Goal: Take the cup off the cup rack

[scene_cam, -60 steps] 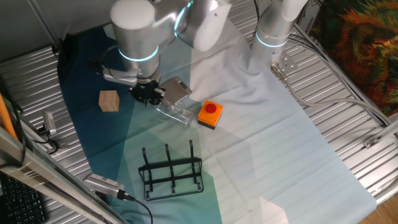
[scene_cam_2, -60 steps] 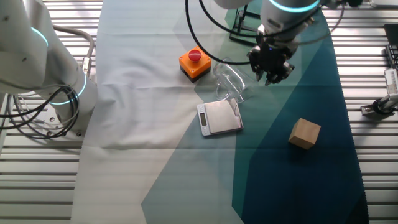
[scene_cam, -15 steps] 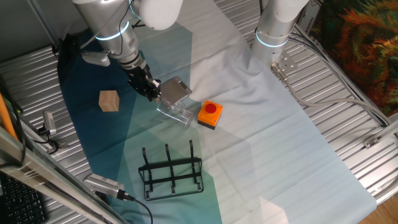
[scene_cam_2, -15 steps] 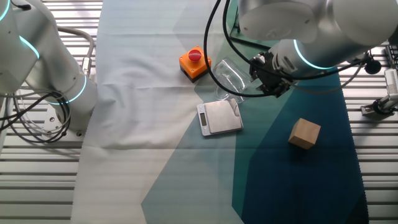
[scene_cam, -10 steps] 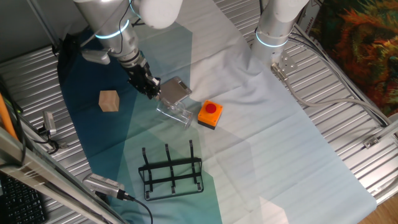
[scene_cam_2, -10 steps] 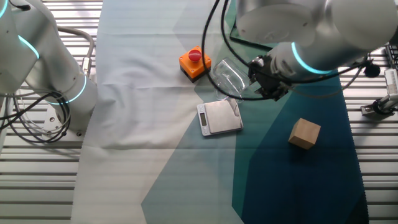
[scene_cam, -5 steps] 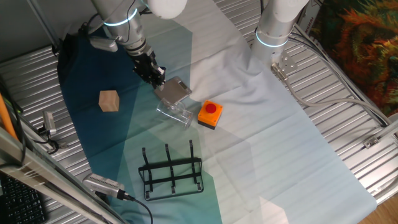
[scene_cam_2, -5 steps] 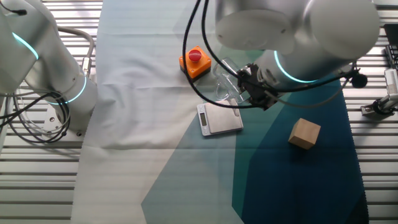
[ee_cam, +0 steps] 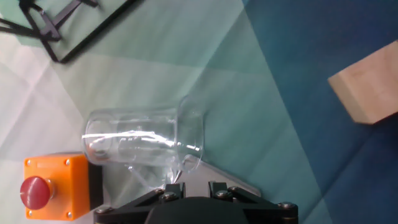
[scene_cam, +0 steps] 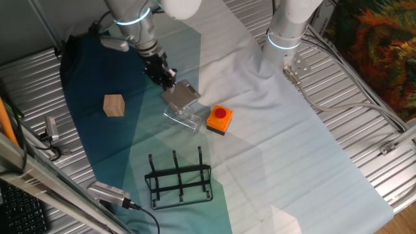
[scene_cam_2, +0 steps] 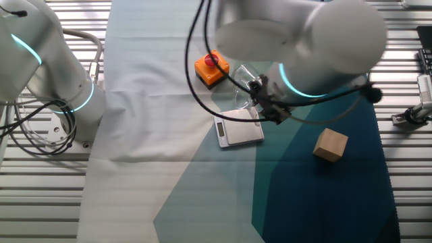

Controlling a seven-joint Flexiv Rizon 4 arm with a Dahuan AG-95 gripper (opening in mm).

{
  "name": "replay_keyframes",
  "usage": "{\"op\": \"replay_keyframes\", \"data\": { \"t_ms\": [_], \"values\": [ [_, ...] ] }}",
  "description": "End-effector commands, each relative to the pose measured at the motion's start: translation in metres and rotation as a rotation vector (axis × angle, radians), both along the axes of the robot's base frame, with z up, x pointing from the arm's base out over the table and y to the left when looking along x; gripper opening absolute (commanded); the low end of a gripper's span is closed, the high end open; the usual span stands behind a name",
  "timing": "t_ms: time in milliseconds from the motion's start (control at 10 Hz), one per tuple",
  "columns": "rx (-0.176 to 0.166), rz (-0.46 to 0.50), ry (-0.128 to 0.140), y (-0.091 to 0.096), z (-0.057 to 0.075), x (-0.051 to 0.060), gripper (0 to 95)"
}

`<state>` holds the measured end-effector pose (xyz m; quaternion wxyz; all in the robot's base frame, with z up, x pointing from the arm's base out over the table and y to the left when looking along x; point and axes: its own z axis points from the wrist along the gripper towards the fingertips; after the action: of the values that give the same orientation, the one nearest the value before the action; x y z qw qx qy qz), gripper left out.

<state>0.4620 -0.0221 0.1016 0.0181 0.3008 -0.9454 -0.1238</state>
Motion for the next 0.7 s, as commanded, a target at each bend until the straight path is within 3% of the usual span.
{"op": "replay_keyframes", "data": {
  "t_ms": [100, 400, 700],
  "values": [
    [-0.015, -0.024, -0.016, -0.004, -0.004, -0.019, 19.0],
    [-0.027, -0.051, -0.026, -0.009, -0.001, -0.049, 19.0],
    [-0.022, -0.074, -0.047, -0.009, 0.015, -0.061, 19.0]
  ]
}}
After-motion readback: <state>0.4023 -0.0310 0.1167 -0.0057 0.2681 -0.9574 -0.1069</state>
